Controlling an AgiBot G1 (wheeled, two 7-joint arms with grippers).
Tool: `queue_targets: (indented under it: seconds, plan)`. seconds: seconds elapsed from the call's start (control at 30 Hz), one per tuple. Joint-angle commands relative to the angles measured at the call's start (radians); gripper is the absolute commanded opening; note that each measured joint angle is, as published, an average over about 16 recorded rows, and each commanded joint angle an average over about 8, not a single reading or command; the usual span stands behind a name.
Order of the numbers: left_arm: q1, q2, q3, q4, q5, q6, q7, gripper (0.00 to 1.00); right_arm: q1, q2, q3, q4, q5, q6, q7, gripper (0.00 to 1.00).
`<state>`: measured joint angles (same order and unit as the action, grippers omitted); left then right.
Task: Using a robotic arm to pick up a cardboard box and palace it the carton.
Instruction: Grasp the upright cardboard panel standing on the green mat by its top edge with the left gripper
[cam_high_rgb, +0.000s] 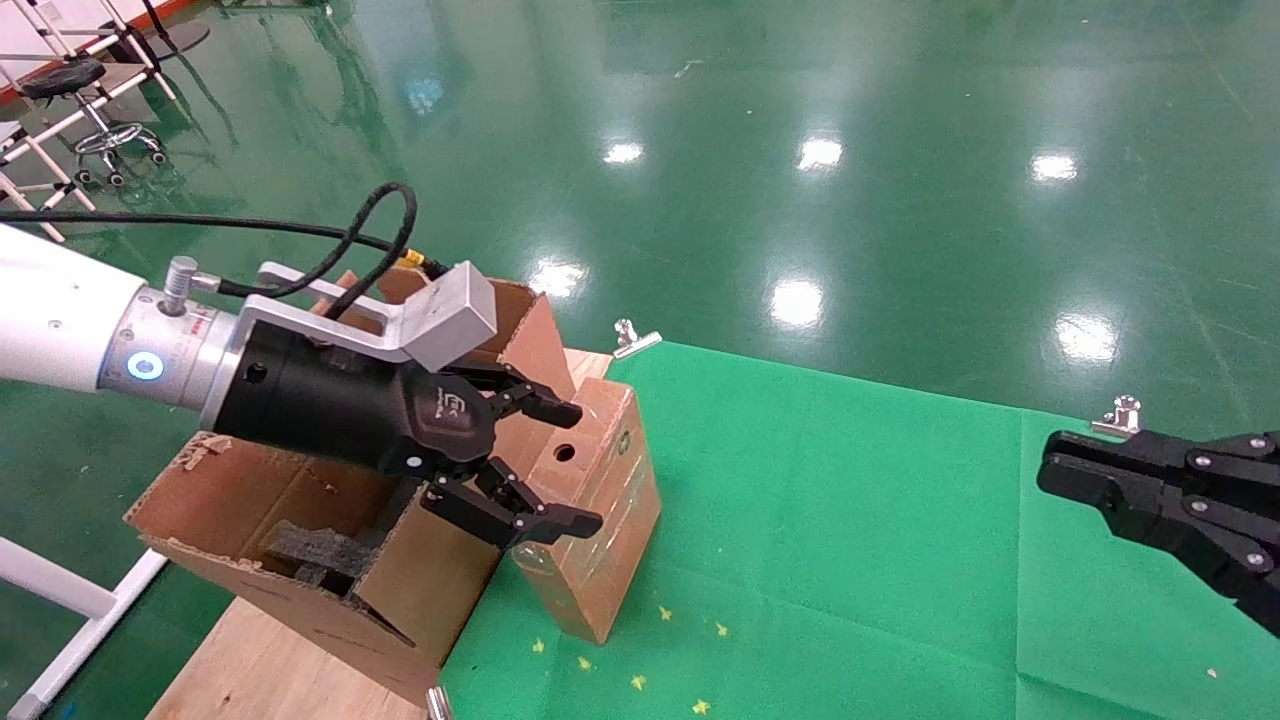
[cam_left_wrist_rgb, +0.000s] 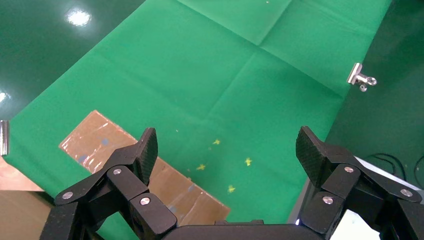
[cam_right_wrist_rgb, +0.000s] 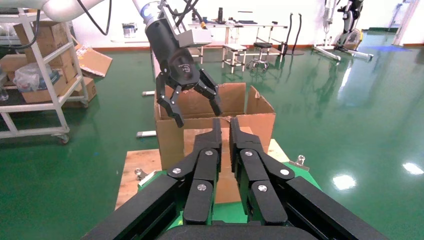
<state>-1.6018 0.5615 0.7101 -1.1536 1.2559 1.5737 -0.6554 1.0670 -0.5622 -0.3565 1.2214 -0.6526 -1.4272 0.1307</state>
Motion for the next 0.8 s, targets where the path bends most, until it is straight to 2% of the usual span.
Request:
queue_targets:
  seconds: [0.03, 0.2, 0.5, 0.8]
  plan:
    - [0.005, -0.002, 0.0, 0.001, -0.006, -0.003, 0.003, 1.0, 0.0, 0.0, 0.0, 0.0, 0.0, 0.0, 0.0, 0.0]
    - [-0.052, 0.029, 0.053, 0.027, 0.066, -0.002, -0.099, 1.0, 0.0, 0.0, 0.0, 0.0, 0.0, 0.0, 0.0, 0.0]
    - [-0.206, 0.142, 0.189, 0.117, 0.212, 0.009, -0.311, 1.0, 0.0, 0.0, 0.0, 0.0, 0.0, 0.0, 0.0, 0.0]
    - [-0.288, 0.249, 0.339, 0.25, 0.242, 0.012, -0.353, 1.0, 0.0, 0.0, 0.0, 0.0, 0.0, 0.0, 0.0, 0.0]
